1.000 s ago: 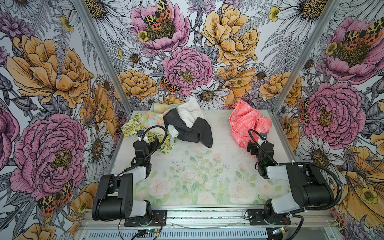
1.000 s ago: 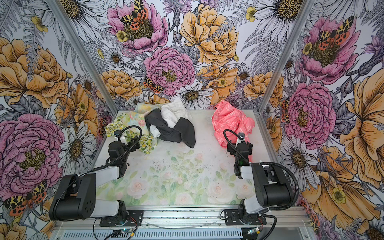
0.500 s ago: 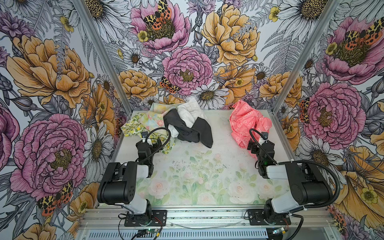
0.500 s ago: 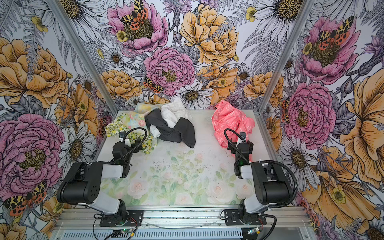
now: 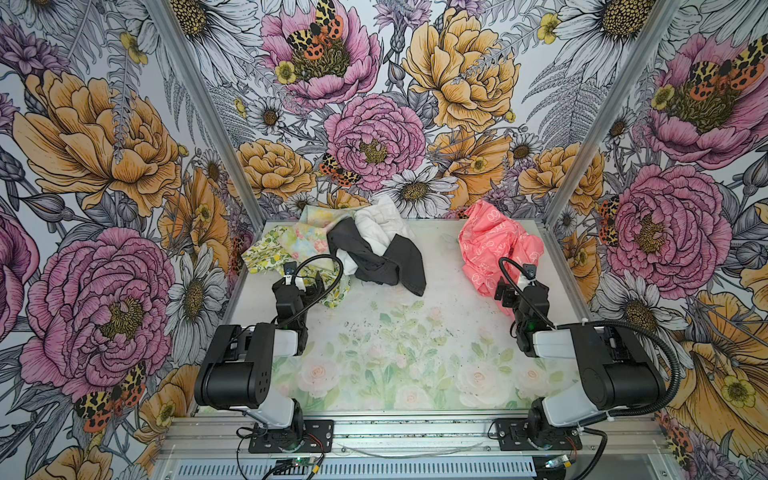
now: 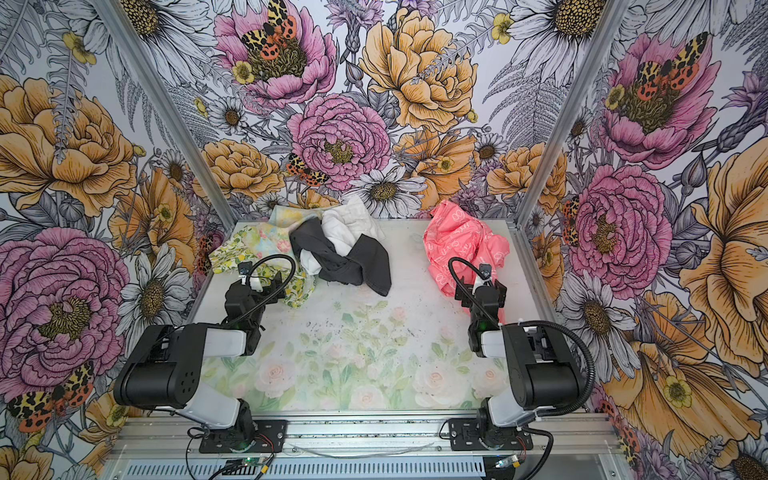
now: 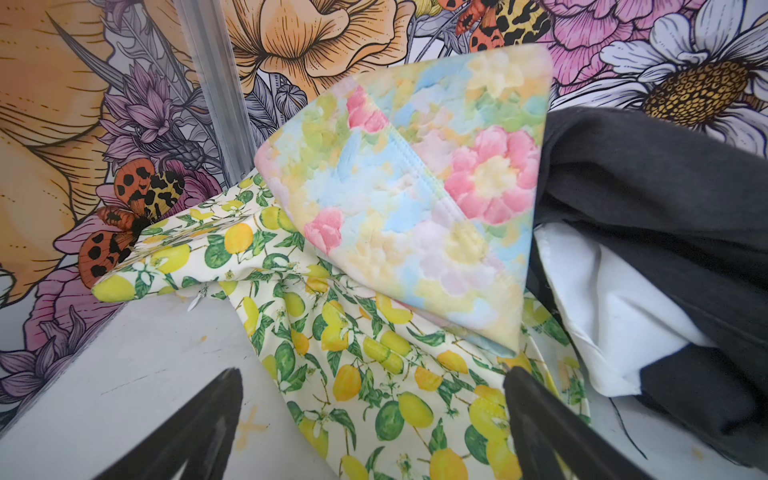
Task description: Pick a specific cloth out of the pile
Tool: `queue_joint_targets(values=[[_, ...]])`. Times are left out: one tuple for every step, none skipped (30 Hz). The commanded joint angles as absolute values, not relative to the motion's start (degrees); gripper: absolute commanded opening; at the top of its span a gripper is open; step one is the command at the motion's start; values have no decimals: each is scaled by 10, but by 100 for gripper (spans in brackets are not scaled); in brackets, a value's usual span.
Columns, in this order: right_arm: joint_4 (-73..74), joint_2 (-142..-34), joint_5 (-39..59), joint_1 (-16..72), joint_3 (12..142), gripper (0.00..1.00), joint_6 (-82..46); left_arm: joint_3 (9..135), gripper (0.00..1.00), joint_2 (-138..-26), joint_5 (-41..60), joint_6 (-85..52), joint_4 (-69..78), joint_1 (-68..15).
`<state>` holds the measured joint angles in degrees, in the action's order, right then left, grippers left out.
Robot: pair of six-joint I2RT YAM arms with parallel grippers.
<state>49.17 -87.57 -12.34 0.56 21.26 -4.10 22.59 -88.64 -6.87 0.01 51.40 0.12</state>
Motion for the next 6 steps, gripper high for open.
queue_joint_targets(values=[[496, -882, -98, -6, 227, 100, -56, 218, 99, -887, -76, 7, 533, -3], [499, -883, -97, -6, 227, 99, -56, 218, 99, -887, -75, 6, 533, -3], [498, -883, -98, -6, 227, 99, -55, 218, 99, -887, -75, 6, 533, -3], [499, -883, -98, -6, 226, 100, -56, 218, 99, -887, -75, 6, 533, -3], [508, -880, -98, -5, 219, 99, -55, 218, 99, -888, -75, 6, 533, -3], [520, -879, -95, -5, 212, 99, -55, 218, 99, -887, -75, 7, 533, -3]])
